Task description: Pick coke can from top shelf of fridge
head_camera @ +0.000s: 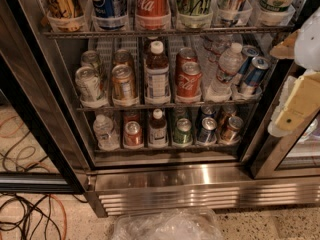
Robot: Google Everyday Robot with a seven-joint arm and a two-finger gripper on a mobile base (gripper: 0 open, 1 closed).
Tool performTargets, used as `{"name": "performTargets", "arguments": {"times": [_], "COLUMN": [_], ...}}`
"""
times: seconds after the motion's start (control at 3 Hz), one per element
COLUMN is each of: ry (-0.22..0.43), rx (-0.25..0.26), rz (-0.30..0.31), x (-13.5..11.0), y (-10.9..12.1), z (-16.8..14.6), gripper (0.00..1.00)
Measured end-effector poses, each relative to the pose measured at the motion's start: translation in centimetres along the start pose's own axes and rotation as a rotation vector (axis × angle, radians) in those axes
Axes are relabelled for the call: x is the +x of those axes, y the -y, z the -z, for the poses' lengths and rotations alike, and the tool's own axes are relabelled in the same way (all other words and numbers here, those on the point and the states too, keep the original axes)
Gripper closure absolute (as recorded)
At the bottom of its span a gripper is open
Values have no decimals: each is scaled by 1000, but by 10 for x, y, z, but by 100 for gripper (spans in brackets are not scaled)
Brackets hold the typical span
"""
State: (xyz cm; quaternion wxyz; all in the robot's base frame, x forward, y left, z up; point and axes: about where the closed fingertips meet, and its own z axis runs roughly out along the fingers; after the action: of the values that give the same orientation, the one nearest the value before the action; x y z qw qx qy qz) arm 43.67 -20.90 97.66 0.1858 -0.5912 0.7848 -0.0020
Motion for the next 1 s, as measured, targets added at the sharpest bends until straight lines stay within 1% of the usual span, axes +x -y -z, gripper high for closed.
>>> {"name": "performTargets", "arguments": {"times": [0.33,0.67,1.0], "ry": [150,327,490], "rx": [-21,-6,38], "rz": [-102,-226,-278], "x": [-7,-18,-42], "y": [-6,-12,-14], "z": [-1,3,17], "gripper": [0,0,0]}}
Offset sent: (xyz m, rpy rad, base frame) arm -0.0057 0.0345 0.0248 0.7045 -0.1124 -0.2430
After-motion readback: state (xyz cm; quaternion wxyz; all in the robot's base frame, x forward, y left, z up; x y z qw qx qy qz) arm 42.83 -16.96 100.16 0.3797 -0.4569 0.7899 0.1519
